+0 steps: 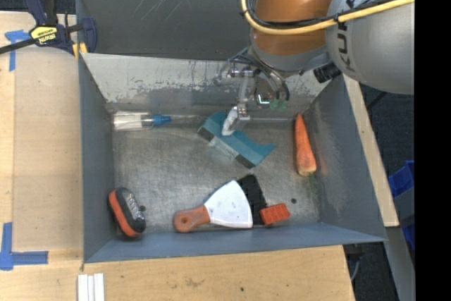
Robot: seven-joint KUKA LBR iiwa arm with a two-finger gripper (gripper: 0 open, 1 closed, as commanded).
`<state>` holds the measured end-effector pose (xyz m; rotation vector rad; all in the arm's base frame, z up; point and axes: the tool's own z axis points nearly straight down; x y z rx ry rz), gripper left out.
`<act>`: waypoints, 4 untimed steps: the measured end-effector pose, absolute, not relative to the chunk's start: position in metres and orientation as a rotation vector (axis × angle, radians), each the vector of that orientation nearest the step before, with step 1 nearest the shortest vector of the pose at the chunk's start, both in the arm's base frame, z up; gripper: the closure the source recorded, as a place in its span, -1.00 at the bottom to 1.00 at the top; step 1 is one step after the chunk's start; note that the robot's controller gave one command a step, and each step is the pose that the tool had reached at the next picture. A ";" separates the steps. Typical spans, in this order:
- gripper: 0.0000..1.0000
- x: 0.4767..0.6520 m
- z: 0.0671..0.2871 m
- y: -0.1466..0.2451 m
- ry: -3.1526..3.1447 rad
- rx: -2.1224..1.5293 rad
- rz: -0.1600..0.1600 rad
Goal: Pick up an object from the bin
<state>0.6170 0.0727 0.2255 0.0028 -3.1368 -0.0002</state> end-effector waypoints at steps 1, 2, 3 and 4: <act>-1.00 0.618 0.230 0.072 -3.145 0.001 -0.001; -1.00 0.623 0.158 0.038 -3.149 0.081 0.000; -1.00 0.623 0.155 0.004 -3.140 0.074 0.001; -1.00 0.621 0.162 -0.003 -3.146 -0.023 0.000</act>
Offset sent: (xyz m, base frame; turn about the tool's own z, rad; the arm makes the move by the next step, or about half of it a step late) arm 0.0083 -0.0750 -0.1555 -0.1060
